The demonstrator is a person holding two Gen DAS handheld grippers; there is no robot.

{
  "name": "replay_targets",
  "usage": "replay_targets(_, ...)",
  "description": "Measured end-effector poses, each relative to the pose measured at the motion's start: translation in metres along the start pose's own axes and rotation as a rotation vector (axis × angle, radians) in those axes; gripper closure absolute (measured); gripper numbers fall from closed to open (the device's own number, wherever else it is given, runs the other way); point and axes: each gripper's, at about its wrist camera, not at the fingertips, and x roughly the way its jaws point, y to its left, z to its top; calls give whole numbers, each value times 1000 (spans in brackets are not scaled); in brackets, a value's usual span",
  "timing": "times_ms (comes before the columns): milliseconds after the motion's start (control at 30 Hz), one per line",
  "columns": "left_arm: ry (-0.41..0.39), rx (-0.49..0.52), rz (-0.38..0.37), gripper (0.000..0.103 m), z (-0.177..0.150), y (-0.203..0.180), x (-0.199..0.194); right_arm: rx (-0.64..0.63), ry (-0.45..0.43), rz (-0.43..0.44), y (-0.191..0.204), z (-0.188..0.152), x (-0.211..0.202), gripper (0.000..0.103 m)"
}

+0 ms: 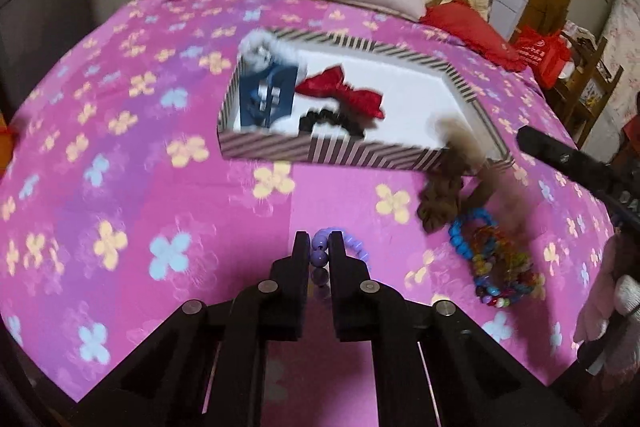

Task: Organize jewelry
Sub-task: 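Grasp the ribbon-tied brown scrunchies with the right tool while the left tool grasps the purple bead bracelet, then carry both items into the striped box and open both tools to release them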

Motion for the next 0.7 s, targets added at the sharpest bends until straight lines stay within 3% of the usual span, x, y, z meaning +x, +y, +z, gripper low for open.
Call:
replay_targets(267, -53, 45, 9, 91, 26, -7, -21, 8, 2, -14, -10, 4, -5, 83)
replay_targets(300, -57, 46, 9, 91, 28, -7, -23, 10, 20, -20, -12, 3, -3, 79)
replay_targets(367, -60, 49, 5, 91, 31, -9, -24, -3, 84, -63, -16, -2, 6, 55)
replay_targets(400, -62, 49, 2, 91, 32, -10, -25, -19, 105, -86, -17, -6, 10, 54)
replay_targets(600, -58, 42, -20, 91, 42, -16, -23, -4, 202, -103, -27, -29, 45, 56)
replay_targets(633, -61, 45, -19, 91, 46, -18, -23, 16, 204, -96, -31, -31, 50, 62)
replay_targets(667, -64, 48, -17, 91, 47, -20, -24, 33, 205, -76, -35, -33, 54, 83)
replay_targets(700, -68, 53, -15, 91, 50, -21, -24, 45, 208, -57, -38, -35, 56, 83)
